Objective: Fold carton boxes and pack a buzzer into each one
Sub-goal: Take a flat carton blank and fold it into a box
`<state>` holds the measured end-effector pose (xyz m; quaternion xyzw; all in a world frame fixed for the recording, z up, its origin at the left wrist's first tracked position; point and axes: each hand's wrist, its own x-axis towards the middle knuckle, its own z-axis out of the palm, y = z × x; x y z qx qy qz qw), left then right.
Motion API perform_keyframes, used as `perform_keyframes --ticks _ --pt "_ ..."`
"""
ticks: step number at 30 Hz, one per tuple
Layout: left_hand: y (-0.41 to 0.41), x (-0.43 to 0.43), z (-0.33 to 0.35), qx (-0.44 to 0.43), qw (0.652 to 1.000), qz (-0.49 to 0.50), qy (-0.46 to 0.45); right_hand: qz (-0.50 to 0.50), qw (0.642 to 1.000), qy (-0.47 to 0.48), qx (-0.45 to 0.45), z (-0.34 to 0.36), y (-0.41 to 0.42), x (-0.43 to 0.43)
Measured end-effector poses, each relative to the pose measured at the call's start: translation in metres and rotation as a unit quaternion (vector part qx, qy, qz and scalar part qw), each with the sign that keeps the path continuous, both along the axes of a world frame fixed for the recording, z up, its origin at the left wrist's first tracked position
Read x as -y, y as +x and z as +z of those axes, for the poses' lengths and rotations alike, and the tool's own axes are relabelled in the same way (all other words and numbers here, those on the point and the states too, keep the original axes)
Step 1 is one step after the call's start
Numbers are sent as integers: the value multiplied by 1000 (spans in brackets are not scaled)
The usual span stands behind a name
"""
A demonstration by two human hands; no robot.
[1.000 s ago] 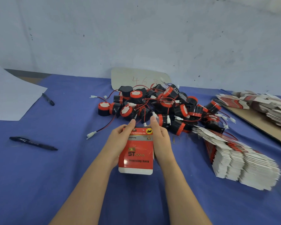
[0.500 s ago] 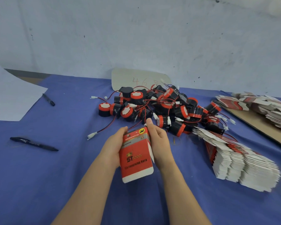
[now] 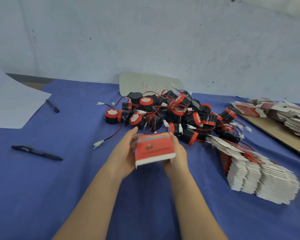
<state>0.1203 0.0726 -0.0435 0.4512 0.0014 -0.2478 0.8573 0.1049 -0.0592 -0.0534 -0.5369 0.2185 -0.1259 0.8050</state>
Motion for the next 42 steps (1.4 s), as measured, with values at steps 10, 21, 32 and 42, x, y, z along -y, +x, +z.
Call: perform_keyframes --ticks 10,21,32,42 --pt "5 21 2 69 970 162 170 1 1000 29 -3 9 2 -2" --pt "-2 7 4 48 992 112 -16 100 969 -175 143 3 -3 -17" --pt "-4 28 -18 330 881 236 244 4 983 -124 133 2 0 -15" --pt "-7 28 -14 86 947 300 70 26 991 -49 124 -4 1 -40"
